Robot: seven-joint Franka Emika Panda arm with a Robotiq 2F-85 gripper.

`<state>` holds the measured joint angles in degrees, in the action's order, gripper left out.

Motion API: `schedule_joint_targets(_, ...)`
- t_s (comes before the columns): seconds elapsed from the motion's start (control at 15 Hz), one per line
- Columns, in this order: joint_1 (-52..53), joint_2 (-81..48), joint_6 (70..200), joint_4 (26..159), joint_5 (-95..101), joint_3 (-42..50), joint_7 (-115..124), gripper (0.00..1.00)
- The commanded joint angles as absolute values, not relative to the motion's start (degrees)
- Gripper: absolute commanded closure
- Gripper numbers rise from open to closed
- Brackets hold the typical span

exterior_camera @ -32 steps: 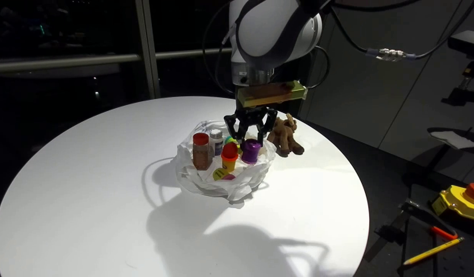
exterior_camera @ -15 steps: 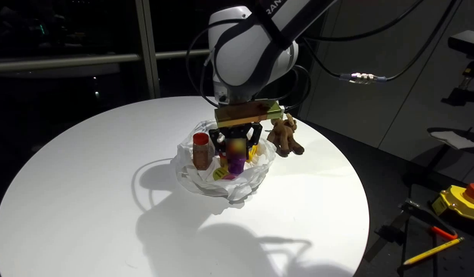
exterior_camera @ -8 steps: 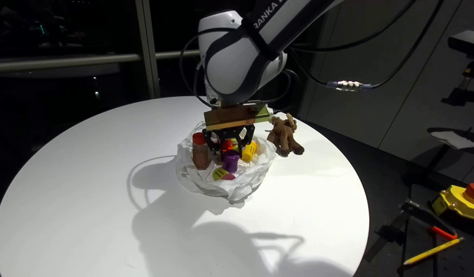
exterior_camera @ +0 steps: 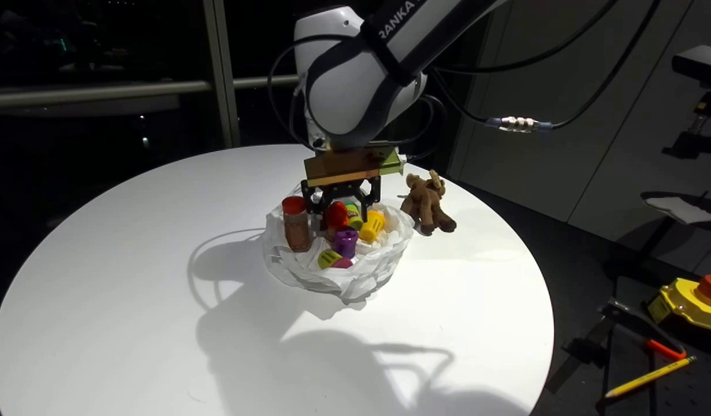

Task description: Put all the objects in the white plastic bag

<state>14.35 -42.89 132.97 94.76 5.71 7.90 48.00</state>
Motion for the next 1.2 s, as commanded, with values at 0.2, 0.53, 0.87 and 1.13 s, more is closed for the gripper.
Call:
schedule_joint_targets(0.2,10.54,-34.53,123.47,95.93,7.01,8.38,40.75,0.0)
schedule_joint_targets(0.53,5.83,-39.15,114.4,90.39,5.87,9.16,38.99,0.0)
schedule_joint_targets(0.87,4.43,-45.6,114.46,86.11,6.65,11.61,44.39,0.0)
schedule_joint_targets(1.13,3.64,-46.72,115.93,84.96,5.89,13.47,49.34,0.0)
